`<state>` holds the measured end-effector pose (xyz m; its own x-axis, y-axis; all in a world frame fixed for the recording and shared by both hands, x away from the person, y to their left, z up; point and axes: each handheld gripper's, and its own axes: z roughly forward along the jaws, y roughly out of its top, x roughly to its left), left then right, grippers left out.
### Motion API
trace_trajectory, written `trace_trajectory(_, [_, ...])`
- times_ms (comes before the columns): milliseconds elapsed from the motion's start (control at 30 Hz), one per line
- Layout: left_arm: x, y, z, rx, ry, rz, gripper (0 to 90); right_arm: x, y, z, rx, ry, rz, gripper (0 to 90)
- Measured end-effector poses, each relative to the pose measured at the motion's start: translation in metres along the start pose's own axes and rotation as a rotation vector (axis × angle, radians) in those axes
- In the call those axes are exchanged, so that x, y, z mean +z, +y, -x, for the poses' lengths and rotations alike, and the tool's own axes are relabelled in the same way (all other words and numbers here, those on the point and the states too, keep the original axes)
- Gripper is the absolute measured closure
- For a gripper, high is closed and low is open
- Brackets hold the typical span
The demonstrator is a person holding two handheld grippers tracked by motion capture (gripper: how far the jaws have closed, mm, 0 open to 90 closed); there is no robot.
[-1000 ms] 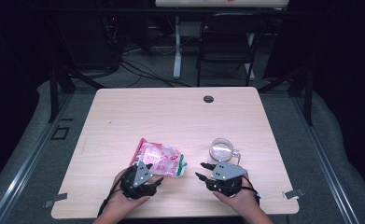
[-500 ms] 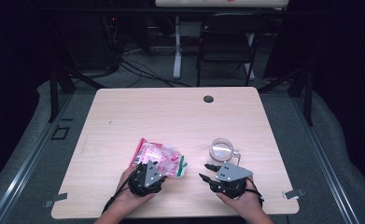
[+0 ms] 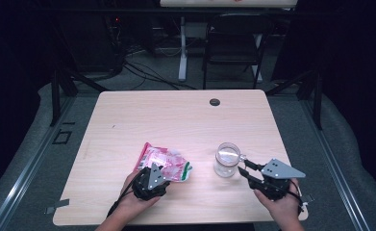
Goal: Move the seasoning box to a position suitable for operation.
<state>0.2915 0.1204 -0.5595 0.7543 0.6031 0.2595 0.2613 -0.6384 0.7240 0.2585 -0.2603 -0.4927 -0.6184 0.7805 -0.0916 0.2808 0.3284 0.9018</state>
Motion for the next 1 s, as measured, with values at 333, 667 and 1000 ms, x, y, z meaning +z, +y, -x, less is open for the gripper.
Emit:
trace_trajectory(333, [-0.001, 0.0, -0.001, -0.029, -0.016, 0.011, 50.0, 0.024, -0.027, 0.025, 0.141, -0.106, -0.119, 60.2])
trace_trajectory(667, [-0.003, -0.002, -0.004, -0.053, -0.037, 0.031, 51.1, 0.044, -0.036, 0.026, 0.132, -0.124, -0.166, 55.2])
trace_trajectory(1000, [-0.004, -0.002, -0.005, -0.066, -0.035, 0.037, 58.4, 0.051, -0.037, 0.026, 0.093, -0.126, -0.181, 74.1])
